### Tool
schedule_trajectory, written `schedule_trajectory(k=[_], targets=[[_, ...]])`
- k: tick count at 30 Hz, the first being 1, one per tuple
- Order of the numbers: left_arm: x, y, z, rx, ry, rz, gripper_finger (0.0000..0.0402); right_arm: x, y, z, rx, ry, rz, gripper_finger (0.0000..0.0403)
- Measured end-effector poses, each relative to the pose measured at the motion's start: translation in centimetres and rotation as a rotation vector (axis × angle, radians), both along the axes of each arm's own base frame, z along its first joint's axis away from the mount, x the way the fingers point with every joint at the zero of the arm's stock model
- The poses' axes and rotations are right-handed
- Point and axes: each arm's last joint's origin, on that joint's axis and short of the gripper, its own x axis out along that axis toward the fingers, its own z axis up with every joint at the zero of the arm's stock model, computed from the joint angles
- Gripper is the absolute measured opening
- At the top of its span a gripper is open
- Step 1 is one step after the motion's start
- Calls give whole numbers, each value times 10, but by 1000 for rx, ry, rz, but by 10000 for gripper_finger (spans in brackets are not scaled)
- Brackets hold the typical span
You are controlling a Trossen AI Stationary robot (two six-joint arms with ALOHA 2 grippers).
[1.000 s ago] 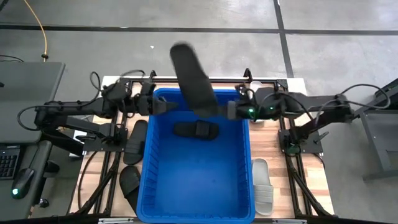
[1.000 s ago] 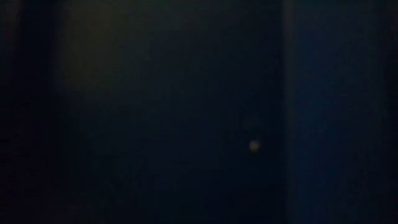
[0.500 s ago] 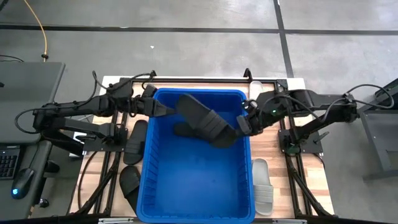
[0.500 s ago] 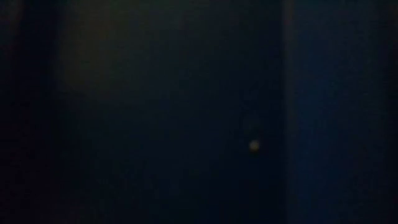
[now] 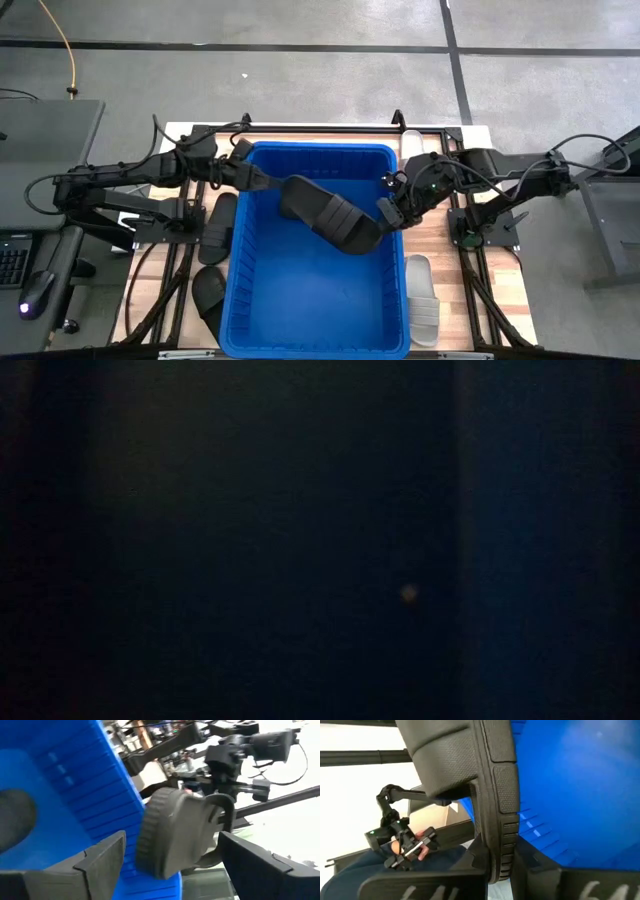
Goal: Pick and place slides into bin
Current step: Put the right black slide in the bin
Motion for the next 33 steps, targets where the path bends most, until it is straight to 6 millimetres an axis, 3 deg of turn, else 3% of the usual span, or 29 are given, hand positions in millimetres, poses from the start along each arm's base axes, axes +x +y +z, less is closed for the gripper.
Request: schedule_trajectory(k=[8, 13, 21, 27, 33], targets=[[0, -1, 1, -3, -12, -20, 282, 32, 5, -8, 30, -74, 63, 9], [0, -2, 1, -12, -12, -70, 258, 36, 4, -15, 20, -33, 68, 9], [0, -6, 0, -39, -7, -186, 154, 37, -8, -10, 16, -71, 31, 9], [-1, -7, 1, -45, -11, -241, 53, 38, -14, -10, 22, -72, 33, 9], [-1, -7, 0, -55, -5, -259, 52, 39, -16, -11, -15, -72, -15, 22]])
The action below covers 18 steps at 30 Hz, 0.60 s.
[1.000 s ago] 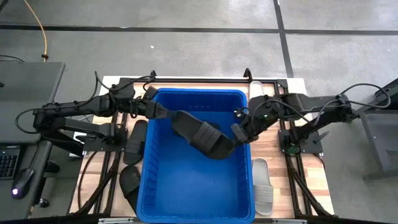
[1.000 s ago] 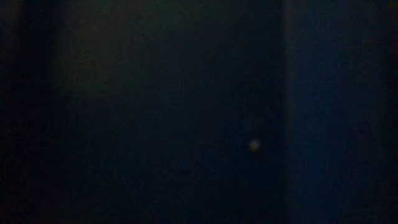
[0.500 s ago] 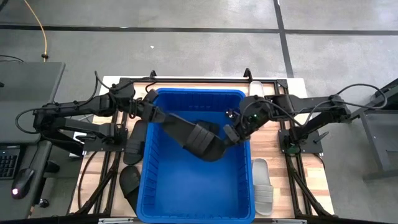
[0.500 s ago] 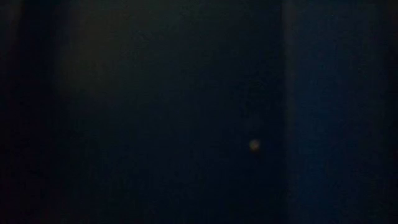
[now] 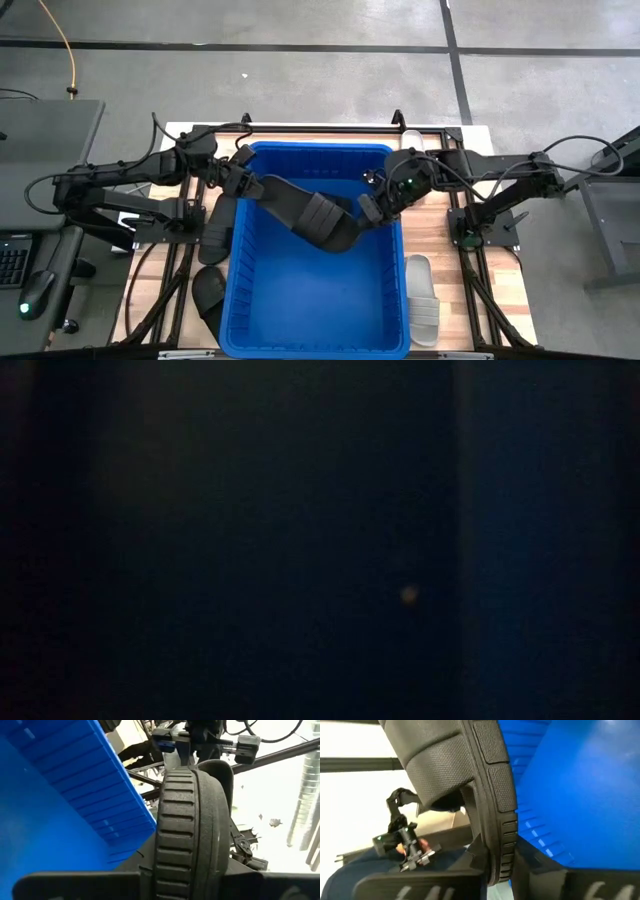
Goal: Pick and place slides into bin
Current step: Put the right black slide in the bin
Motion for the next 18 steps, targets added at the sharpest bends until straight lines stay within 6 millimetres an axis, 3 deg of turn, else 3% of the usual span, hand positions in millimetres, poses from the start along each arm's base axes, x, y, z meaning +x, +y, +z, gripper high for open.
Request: schedule_trajectory(k=[11, 18], targets=[[-22, -4, 10, 21, -43, -48, 52, -10, -2, -5, -78, 100, -188, 163], [-35, -5, 4, 48, 45, 51, 52, -28, -7, -6, -178, 179, -291, 213]])
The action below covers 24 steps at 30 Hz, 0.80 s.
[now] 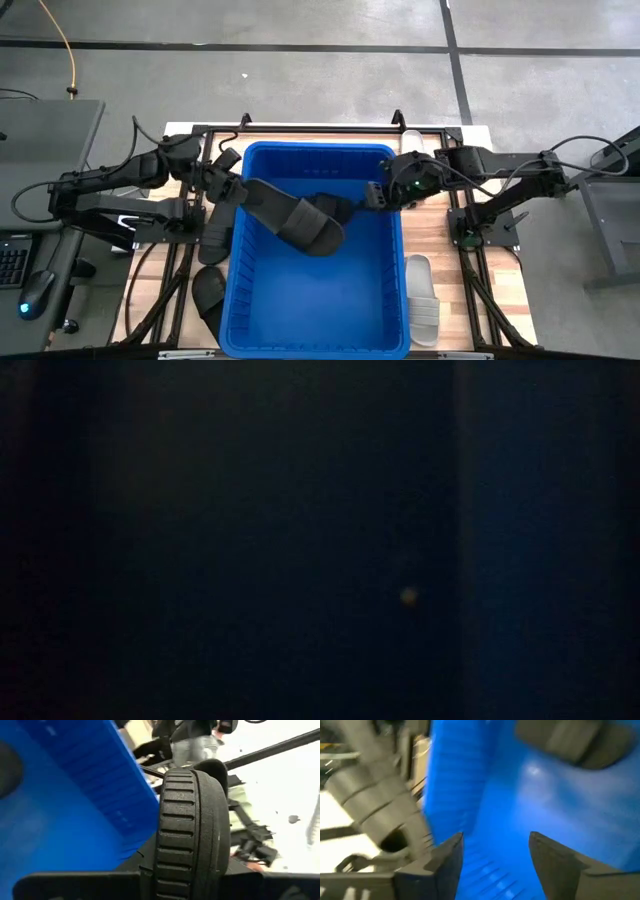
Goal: Pick and place slides into bin
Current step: Put the right black slide in the bin
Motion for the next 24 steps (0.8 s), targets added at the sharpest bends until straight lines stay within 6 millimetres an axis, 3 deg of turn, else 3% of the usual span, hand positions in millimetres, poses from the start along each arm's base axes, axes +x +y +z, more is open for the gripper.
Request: schedule_trajectory(k=[5, 11, 17, 24], targets=[[-5, 3, -15, 5, 164, 141, 52, -17, -4, 4, -125, 20, -118, 225], [1, 8, -13, 23, 146, 279, 52, -32, -6, 15, -210, -39, -169, 227], [28, 20, -17, -33, 121, 412, 52, -44, -8, 23, -304, -75, -124, 228], [66, 33, -49, -146, 256, 489, 52, -59, -11, 32, -400, -117, -66, 229]])
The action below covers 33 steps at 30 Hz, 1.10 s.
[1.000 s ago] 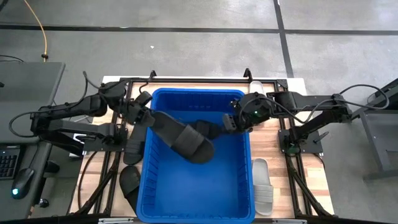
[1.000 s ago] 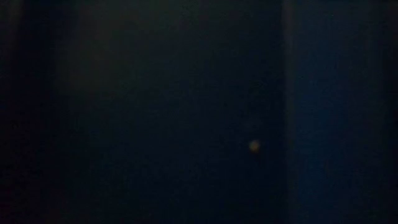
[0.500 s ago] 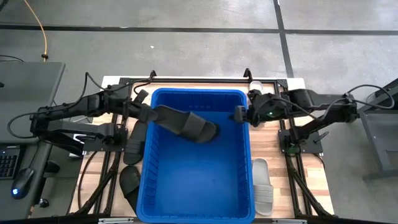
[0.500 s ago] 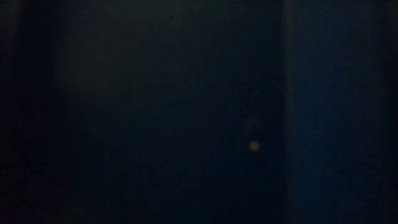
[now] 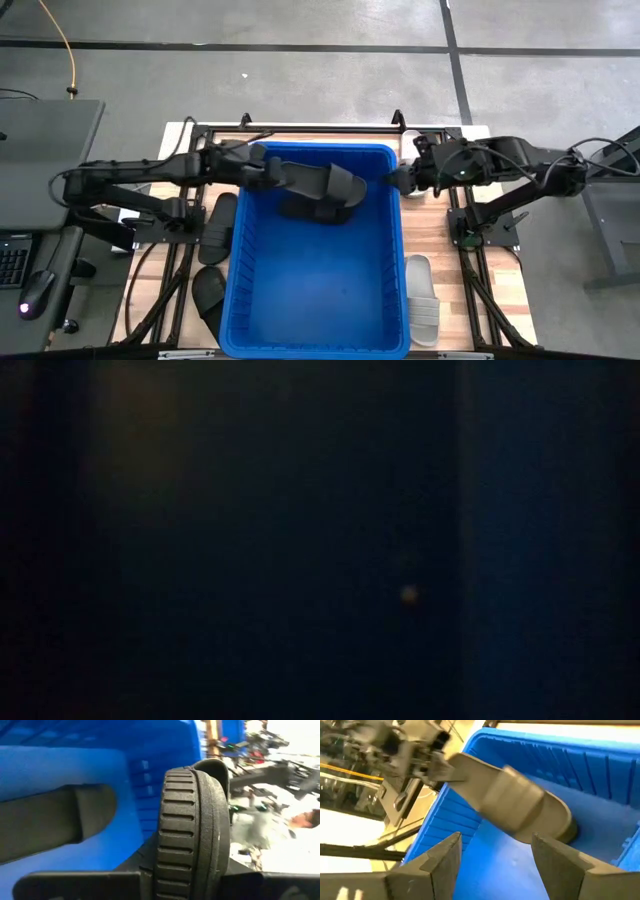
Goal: Pick and place slides into bin
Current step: Put the right black slide in the bin
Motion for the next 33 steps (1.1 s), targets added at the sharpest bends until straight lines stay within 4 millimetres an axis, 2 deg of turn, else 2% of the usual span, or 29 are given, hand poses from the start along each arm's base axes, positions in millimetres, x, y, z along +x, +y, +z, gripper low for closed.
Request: schedule_trajectory(k=[4, 11, 15, 19, 23, 27, 33], targets=[[6, 2, -13, -62, 72, 67, 52, -10, -1, 5, -48, -14, 37, 229], [6, 0, -18, -86, 118, 150, 52, -20, -3, 13, -98, -63, 55, 229], [4, -2, -21, -169, 146, 100, 52, -22, -4, 15, -135, -70, 47, 229], [3, -5, -12, -198, 178, 109, 52, -21, -4, 16, -142, -81, 43, 228], [5, -7, -10, -221, 194, 181, 52, -21, -4, 16, -142, -86, 43, 231], [8, -5, 3, -212, 113, 206, 52, -20, -4, 16, -171, -77, 58, 232], [1, -8, 0, -302, 246, 243, 52, -18, -4, 15, -188, -67, 53, 232]])
